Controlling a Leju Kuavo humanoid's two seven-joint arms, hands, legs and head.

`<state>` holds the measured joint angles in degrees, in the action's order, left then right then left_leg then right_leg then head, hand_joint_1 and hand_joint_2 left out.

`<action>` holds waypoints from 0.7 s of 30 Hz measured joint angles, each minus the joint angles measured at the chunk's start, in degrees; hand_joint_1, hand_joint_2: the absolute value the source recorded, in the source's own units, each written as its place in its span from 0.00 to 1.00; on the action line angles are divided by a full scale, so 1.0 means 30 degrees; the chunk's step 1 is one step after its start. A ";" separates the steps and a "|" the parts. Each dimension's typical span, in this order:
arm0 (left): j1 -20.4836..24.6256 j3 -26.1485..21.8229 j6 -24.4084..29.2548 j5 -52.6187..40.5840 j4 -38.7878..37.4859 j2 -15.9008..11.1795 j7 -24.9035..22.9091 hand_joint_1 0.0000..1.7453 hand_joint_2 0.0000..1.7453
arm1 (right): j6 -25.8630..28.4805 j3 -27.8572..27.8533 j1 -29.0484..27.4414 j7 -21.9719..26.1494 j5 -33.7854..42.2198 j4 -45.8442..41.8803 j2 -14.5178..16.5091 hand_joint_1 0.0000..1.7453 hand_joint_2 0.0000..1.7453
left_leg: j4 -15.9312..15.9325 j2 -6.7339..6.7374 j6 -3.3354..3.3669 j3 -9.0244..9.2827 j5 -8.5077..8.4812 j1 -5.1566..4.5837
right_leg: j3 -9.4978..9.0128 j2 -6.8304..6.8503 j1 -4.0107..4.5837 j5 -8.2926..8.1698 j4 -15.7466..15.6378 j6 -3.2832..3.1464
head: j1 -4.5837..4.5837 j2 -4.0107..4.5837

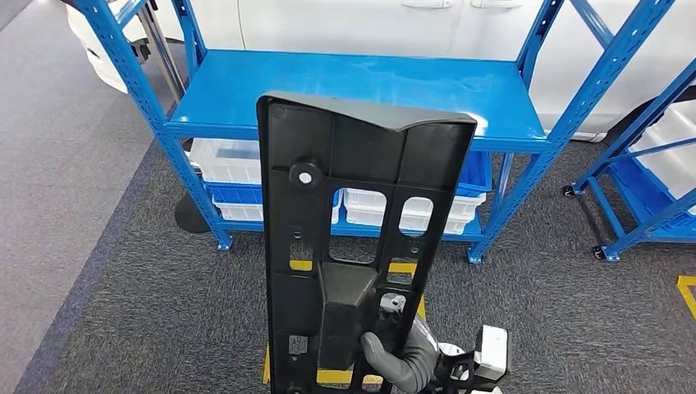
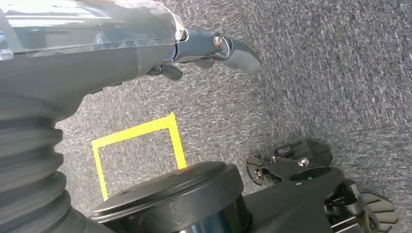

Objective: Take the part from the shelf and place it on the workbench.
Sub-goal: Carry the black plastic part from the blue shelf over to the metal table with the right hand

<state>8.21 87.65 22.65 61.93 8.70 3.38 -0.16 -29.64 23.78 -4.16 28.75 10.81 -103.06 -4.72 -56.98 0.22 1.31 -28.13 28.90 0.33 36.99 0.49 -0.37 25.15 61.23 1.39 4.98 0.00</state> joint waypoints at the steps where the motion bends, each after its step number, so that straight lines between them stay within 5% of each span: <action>1: 0.0007 0.0009 0.0002 0.0005 0.0000 0.0011 0.0033 0.00 1.00 | -0.0049 -0.0022 -0.0011 0.0007 0.0009 0.0002 0.0000 1.00 1.00 | 0.0006 0.0066 0.0086 -0.0095 -0.0109 0.0020 | 0.0379 -0.0026 -0.0040 0.0693 0.0949 0.0085 | 0.0000 0.0000; 3: 0.0011 0.0031 0.0000 0.0013 0.0000 0.0013 0.0064 0.00 1.00 | -0.0087 -0.0071 -0.0057 0.0013 0.0064 0.0016 -0.0004 1.00 1.00 | -0.0018 0.0195 0.0156 -0.0323 -0.0281 0.0000 | 0.1284 -0.0040 -0.0094 0.2043 0.3373 0.0212 | 0.0000 0.0000; 5: 0.0012 0.0080 -0.0004 0.0018 0.0000 0.0011 0.0067 0.00 1.00 | -0.0087 -0.0122 -0.0134 0.0011 0.0135 0.0057 -0.0007 1.00 1.00 | -0.0047 0.0361 0.0134 -0.0487 -0.0381 -0.0019 | 0.1426 -0.0035 -0.0125 0.2251 0.4325 0.0247 | 0.0002 0.0000; 8: 0.0025 0.0140 -0.0004 0.0018 0.0000 0.0015 0.0062 0.00 1.00 | -0.0087 -0.0157 -0.0171 0.0007 0.0173 0.0095 -0.0007 1.00 1.00 | -0.0068 0.0719 0.0034 -0.0466 -0.0381 -0.0066 | -0.0614 0.0426 -0.0047 0.0777 0.1095 0.0060 | 0.0000 0.0000; 10: 0.0024 0.0162 -0.0004 0.0018 -0.0002 0.0016 0.0060 0.00 1.00 | -0.0087 -0.0162 -0.0150 -0.0002 0.0188 0.0095 -0.0004 1.00 1.00 | -0.0109 0.0963 -0.0135 -0.0474 -0.0354 -0.0165 | -0.1491 0.0864 0.0127 0.0364 -0.0698 -0.0210 | 0.0002 0.0000; 13: 0.0034 0.0200 -0.0004 0.0018 -0.0002 0.0013 0.0049 0.00 1.00 | -0.0085 -0.0182 -0.0168 -0.0053 0.0224 0.0095 0.0004 1.00 1.00 | -0.0124 0.1330 -0.0451 -0.0513 -0.0312 -0.0210 | -0.1409 0.0590 0.0182 0.0311 -0.1017 -0.0609 | 0.0002 0.0000; 15: 0.0049 0.0226 -0.0005 0.0018 -0.0005 0.0009 0.0034 0.00 1.00 | -0.0082 -0.0193 -0.0158 -0.0075 0.0255 0.0093 0.0014 1.00 1.00 | -0.0804 0.0969 -0.0655 -0.0774 0.0266 -0.0173 | -0.1375 0.0297 0.0072 0.0164 -0.1148 -0.0864 | 0.0002 0.0000; 19: 0.0234 0.0248 -0.0107 0.0031 -0.0007 -0.0015 -0.0027 0.00 1.00 | -0.0058 -0.0195 -0.0209 -0.0144 0.0310 0.0100 0.0029 1.00 1.00 | -0.5146 0.0138 -0.0829 -0.2462 0.2449 -0.0106 | -0.1212 -0.0277 0.0096 0.0002 -0.1165 -0.1094 | 0.0002 0.0000; 21: 0.0278 0.0266 -0.0199 -0.0044 -0.0007 -0.0020 -0.0171 0.00 1.00 | -0.0025 -0.0197 -0.0275 -0.0240 0.0333 0.0102 0.0031 1.00 1.00 | -0.5046 0.0078 -0.0801 -0.2188 0.1958 -0.0094 | -0.1184 -0.0677 0.0111 -0.0029 -0.1090 -0.1078 | 0.0002 0.0000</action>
<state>9.04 88.45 22.06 61.80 8.68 3.32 -0.67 -29.71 23.19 -4.98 28.03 11.81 -102.75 -4.63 -72.12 0.45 -1.09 -34.70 34.77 0.05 33.44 -1.54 -0.04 25.06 57.96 -1.84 4.98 0.00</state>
